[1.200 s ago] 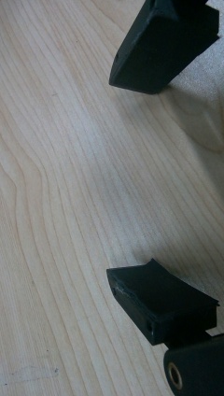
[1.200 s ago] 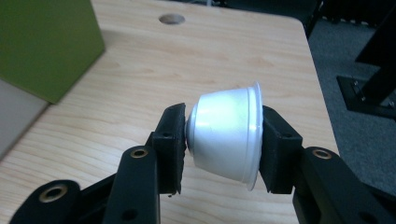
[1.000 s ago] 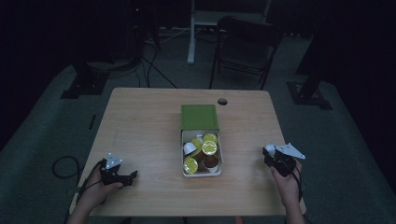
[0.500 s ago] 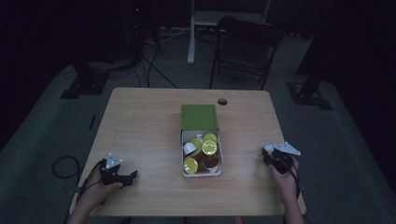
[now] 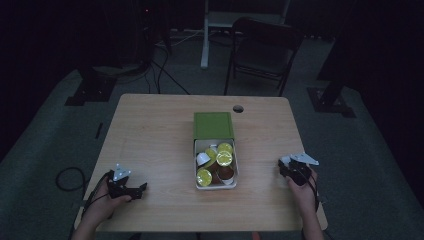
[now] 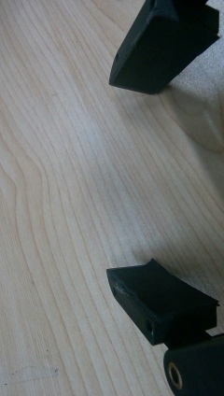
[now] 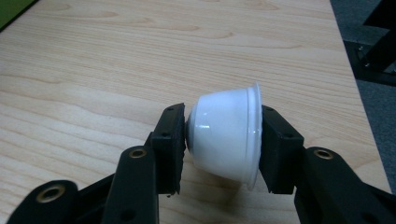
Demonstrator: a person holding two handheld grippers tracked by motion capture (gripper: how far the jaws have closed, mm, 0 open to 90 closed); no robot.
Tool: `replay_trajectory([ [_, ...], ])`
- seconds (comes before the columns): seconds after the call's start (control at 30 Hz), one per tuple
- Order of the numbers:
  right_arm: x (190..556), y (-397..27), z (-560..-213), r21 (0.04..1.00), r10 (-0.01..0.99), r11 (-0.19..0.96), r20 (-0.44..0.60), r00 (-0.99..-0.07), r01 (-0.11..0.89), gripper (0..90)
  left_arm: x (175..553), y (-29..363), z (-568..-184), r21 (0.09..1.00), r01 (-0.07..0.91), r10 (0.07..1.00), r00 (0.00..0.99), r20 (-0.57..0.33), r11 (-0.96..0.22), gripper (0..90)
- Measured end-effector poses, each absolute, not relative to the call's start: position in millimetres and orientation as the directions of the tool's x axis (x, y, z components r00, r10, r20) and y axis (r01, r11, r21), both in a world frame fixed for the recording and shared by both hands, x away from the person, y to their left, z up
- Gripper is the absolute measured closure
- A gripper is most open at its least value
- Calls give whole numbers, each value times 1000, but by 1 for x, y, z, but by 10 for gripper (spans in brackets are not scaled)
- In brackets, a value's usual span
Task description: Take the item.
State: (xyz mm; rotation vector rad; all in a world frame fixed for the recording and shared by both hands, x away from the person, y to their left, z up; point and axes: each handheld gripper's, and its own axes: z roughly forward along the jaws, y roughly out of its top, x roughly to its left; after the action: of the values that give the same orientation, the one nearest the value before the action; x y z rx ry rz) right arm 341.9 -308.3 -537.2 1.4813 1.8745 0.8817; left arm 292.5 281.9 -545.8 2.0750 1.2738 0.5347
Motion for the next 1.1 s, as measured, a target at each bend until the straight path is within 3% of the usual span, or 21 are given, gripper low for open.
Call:
replay_trajectory([
  [0.73, 337, -305, -512, 819, 966, 171, -30, -256, 547, 391, 292, 282, -546, 700, 635, 894, 448, 12, -328, 87],
  [1.1, 330, -285, -495, 850, 925, 186, 17, -379, 493, 304, 292, 282, -546, 700, 635, 894, 448, 12, -328, 87],
])
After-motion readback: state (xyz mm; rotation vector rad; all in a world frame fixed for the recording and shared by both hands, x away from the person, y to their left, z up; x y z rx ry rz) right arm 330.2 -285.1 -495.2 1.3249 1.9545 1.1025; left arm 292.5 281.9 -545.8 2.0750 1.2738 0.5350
